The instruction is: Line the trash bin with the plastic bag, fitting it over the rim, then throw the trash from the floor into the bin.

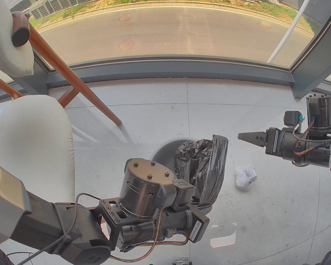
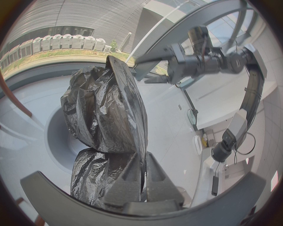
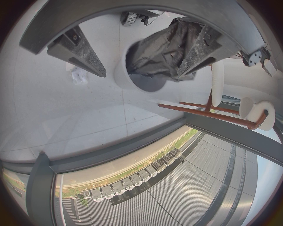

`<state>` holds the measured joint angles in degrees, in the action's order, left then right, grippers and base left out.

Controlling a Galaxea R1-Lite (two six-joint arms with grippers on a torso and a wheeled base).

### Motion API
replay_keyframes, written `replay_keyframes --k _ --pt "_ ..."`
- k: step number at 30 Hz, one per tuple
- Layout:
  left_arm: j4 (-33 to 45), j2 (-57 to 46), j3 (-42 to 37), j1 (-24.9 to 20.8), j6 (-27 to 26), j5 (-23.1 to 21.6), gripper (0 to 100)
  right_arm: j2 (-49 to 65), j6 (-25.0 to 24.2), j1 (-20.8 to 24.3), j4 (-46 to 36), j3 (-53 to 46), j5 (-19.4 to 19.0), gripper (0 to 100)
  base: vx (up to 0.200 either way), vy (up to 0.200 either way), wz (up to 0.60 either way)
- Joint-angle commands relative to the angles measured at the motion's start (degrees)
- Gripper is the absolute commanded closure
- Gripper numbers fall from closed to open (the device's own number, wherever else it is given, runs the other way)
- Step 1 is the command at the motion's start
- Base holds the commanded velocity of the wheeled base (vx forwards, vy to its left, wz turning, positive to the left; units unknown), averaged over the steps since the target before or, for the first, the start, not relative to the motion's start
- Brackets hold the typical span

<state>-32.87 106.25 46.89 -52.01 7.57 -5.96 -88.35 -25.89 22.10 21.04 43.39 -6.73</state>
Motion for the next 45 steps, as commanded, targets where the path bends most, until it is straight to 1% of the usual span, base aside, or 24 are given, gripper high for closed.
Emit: replay_keyframes --k 1,8,11,12,17,19,26,32,38,41,42,44,45 --pt "-1.15 0.09 0.14 0.15 2.98 -0.19 100 2.21 0.14 -1.80 0.40 -4.63 -0.57 0 0.000 0.000 0.00" --pt "-1.24 0.01 0.05 -0.11 3.15 -0.72 100 1.51 0.05 -0.66 0.84 -4.63 -1.62 0 0.000 0.000 0.00" --pt "-1.24 0.09 0.14 -0.20 3.06 -0.72 100 0.63 -0.21 -0.30 2.87 -4.19 -2.15 0 0.000 0.000 0.00" --pt "-1.24 0.09 0.22 -0.20 2.98 -0.72 100 -0.60 -0.12 -0.30 5.06 -4.36 -2.32 0 0.000 0.000 0.00" --pt "-1.24 0.18 0.58 -0.38 2.98 -0.72 100 -3.32 -0.12 0.05 8.93 -4.36 -2.32 0 0.000 0.000 0.00" --pt "-1.24 0.45 0.58 -0.38 2.98 -0.72 100 -4.47 -0.21 1.19 10.34 -4.10 -2.24 0 0.000 0.000 0.00" --pt "-1.24 0.62 0.75 -0.47 2.89 -0.72 100 -7.37 -0.47 4.00 12.18 -2.87 -2.24 0 0.000 0.000 0.00" --pt "-1.24 0.62 0.75 -0.47 2.80 -0.63 100 -7.72 -0.74 6.29 12.45 -2.08 -2.24 0 0.000 0.000 0.00" --pt "-1.24 0.53 0.84 -0.47 2.89 -0.63 100 -8.16 -0.91 7.08 12.53 -2.17 -2.32 0 0.000 0.000 0.00" --pt "-1.24 0.53 0.75 -0.47 2.98 -0.63 100 -7.90 -2.50 7.43 12.53 -2.17 -2.41 0 0.000 0.000 0.00" --pt "-1.24 0.53 0.75 -0.47 2.98 -0.54 100 -7.54 -4.69 7.96 12.53 -2.08 -2.59 0 0.000 0.000 0.00" --pt "-1.24 0.45 0.84 -0.47 3.06 -0.54 100 -7.02 -6.10 8.66 12.53 -1.99 -2.76 0 0.000 0.000 0.00" --pt "-1.24 0.45 0.84 -0.38 3.06 -0.54 100 -5.79 -7.86 9.45 12.45 -2.17 -3.11 0 0.000 0.000 0.00"
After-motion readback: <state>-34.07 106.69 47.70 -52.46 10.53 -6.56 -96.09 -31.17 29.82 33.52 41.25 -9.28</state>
